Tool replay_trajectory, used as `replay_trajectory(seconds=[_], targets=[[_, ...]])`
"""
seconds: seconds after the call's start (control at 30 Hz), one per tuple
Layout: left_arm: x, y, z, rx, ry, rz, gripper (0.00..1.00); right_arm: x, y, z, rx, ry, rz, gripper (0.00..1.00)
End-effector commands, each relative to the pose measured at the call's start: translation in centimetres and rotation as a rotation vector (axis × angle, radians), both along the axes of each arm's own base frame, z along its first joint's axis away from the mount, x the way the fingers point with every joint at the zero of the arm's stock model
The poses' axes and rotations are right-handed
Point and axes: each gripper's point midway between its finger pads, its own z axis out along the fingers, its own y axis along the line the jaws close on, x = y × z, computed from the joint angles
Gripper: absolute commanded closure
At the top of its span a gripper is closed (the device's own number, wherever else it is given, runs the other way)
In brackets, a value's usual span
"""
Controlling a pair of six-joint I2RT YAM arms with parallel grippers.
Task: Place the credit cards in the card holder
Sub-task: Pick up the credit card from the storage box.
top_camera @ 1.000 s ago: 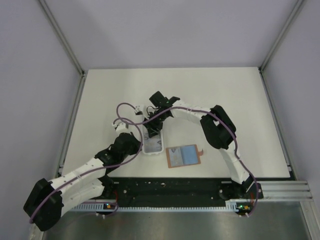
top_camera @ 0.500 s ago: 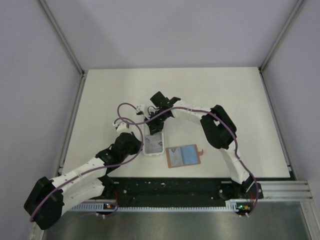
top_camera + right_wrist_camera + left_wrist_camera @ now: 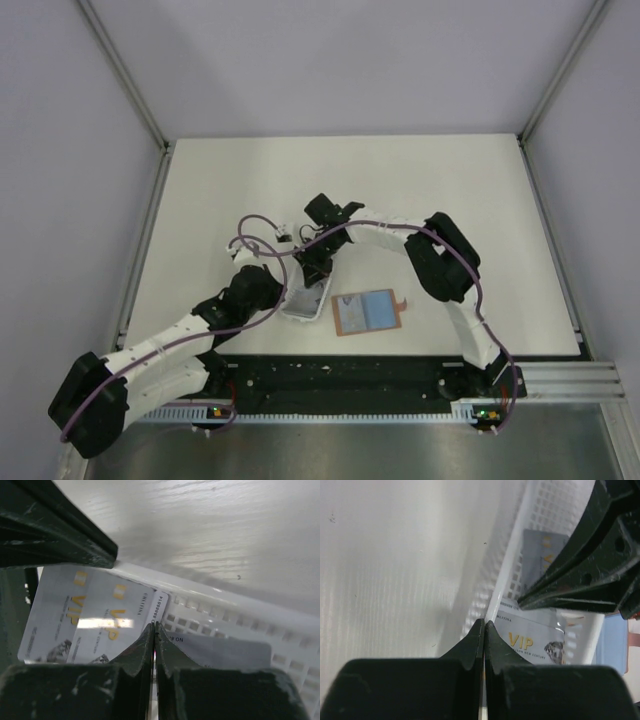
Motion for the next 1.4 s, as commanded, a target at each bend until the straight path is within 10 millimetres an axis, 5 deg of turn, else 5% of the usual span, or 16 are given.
replay_trajectory(seconds=[0.0, 0.23, 0.57, 0.77, 0.87, 0.9, 0.93, 1.13, 1.37], targets=[[-0.3, 0.6, -1.1, 0.047, 0.023, -0.002, 1.00, -3.3, 0.2, 4.0, 0.084, 0.076, 0.055, 1.00], [-0.1, 0.7, -0.9, 0.054, 0.016, -0.002, 1.00, -4.4, 0.2, 5.6, 0.139, 0.109, 0.063, 1.00], [0.3, 1.0, 1.6, 0.054, -0.029, 0.012, 1.00, -3.2, 0.0, 4.0, 0.095, 0.057, -0.063, 0.98], [0.7, 1.9, 4.4, 0.047, -0.092, 0.050, 0.93, -2.1, 0.2, 6.2, 0.131, -0.073, -0.204, 0.72], [0.8, 2.6, 5.5, 0.054, -0.105, 0.083, 0.91, -3.3, 0.5, 8.0, 0.186, -0.082, -0.264, 0.62], [1.0, 2.8, 5.7, 0.053, -0.107, 0.096, 0.91, -3.8, 0.6, 8.4, 0.213, -0.093, -0.266, 0.47], [1.1, 3.0, 6.0, 0.047, -0.109, 0.106, 0.90, -4.3, 0.8, 8.9, 0.230, -0.072, -0.292, 0.43], [2.2, 5.4, 5.7, -0.023, -0.049, 0.224, 0.86, -6.6, 1.4, 9.6, 0.257, -0.092, -0.360, 0.33], [3.5, 8.3, 3.1, -0.243, 0.067, 0.316, 0.91, -7.3, 1.8, 9.1, 0.254, -0.220, -0.446, 0.24]])
